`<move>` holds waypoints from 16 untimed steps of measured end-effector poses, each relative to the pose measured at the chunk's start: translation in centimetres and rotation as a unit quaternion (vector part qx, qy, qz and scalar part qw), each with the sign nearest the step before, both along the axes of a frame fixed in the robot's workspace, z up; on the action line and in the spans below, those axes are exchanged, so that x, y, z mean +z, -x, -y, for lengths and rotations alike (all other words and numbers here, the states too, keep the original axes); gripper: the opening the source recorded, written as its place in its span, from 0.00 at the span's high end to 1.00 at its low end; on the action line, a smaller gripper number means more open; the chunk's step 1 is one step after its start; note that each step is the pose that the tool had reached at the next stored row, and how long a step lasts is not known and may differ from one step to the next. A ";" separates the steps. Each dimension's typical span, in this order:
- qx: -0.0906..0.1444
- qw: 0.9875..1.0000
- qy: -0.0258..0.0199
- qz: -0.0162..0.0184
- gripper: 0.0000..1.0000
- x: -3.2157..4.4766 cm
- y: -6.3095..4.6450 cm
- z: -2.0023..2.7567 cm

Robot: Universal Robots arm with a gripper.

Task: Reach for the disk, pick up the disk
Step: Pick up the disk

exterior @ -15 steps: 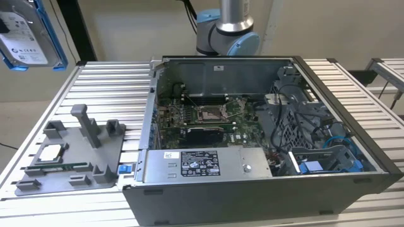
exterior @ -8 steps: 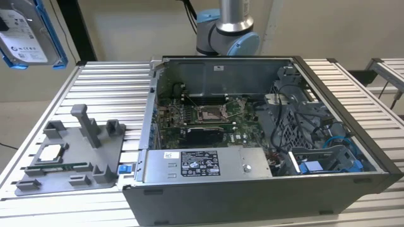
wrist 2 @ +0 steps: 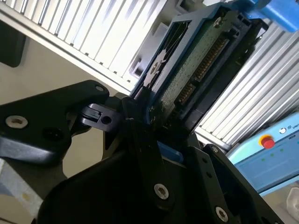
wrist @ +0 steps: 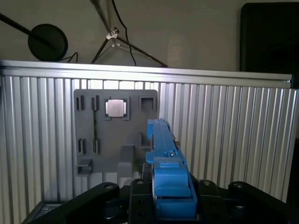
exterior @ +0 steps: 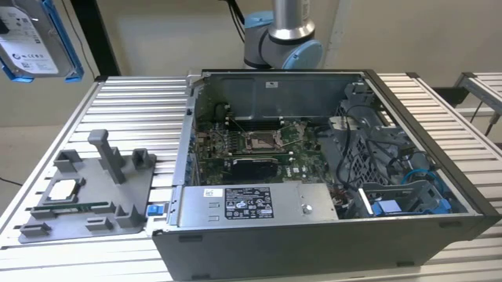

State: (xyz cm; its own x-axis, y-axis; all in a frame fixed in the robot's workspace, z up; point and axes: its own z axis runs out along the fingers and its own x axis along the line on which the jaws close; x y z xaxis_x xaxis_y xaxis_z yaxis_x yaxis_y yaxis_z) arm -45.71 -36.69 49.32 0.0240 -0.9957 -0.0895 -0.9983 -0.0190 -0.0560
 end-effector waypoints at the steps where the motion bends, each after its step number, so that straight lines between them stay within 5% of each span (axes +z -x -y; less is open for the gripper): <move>1: 0.000 1.000 0.000 0.000 1.00 0.00 0.0 0.00; 16: 0.000 1.000 -0.003 0.000 1.00 0.00 -2.9 0.00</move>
